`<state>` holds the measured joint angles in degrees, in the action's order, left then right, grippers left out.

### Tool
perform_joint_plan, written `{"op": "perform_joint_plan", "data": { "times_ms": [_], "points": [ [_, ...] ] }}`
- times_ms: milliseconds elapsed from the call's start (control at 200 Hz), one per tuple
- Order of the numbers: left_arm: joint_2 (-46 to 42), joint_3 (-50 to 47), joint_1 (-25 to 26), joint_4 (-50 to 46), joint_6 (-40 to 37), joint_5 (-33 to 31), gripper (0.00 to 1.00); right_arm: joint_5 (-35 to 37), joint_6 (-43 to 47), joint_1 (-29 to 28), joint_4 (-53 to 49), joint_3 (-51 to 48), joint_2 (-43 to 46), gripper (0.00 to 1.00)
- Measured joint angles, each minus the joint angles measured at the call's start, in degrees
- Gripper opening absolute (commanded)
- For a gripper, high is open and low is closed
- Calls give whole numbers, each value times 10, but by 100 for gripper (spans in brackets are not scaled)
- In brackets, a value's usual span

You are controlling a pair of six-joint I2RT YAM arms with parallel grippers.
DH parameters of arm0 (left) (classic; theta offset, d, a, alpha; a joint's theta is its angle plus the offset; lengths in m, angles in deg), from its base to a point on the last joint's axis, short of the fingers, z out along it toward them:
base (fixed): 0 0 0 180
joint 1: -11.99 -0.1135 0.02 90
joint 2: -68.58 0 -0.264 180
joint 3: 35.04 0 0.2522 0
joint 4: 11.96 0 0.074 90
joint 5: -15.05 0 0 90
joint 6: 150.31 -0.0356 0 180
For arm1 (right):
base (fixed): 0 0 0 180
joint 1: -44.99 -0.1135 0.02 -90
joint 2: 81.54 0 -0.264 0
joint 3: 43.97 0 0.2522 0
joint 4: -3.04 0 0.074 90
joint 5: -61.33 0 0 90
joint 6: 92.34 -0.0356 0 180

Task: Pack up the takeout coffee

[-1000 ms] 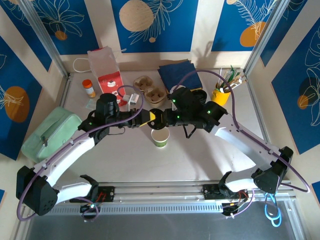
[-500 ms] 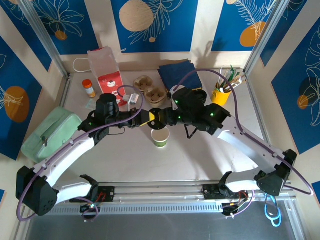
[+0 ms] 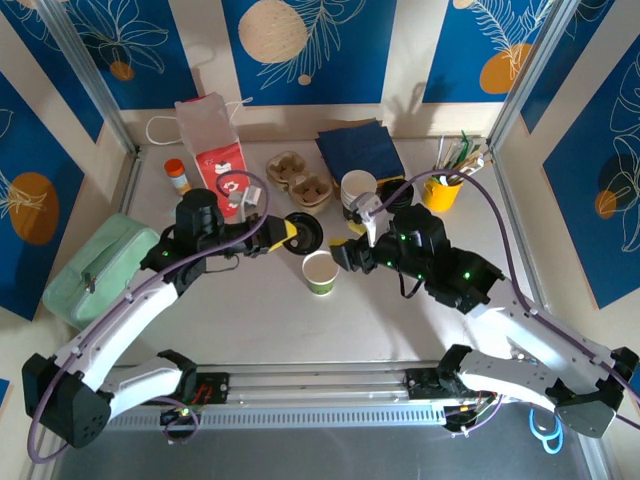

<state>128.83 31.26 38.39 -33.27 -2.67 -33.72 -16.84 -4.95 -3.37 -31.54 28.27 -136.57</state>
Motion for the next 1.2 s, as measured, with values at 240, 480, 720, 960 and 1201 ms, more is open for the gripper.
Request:
{"op": "perform_joint_plan", "data": {
  "times_ms": [240,480,720,960,1201],
  "points": [
    [-57,-31,-27,-19,64,-24,23,-28,231,-65,113,-64,-12,61],
    [-91,-53,-30,-36,129,-50,21,-1,432,-124,201,-87,-50,55],
    [-99,-64,-30,-38,163,-64,20,39,504,-132,239,-81,-89,49],
    [-99,-68,-30,-39,174,-69,19,61,532,-139,261,-65,-100,40],
    [-99,-71,-30,-40,176,-73,19,72,545,-139,269,-62,-109,39]
  ]
}}
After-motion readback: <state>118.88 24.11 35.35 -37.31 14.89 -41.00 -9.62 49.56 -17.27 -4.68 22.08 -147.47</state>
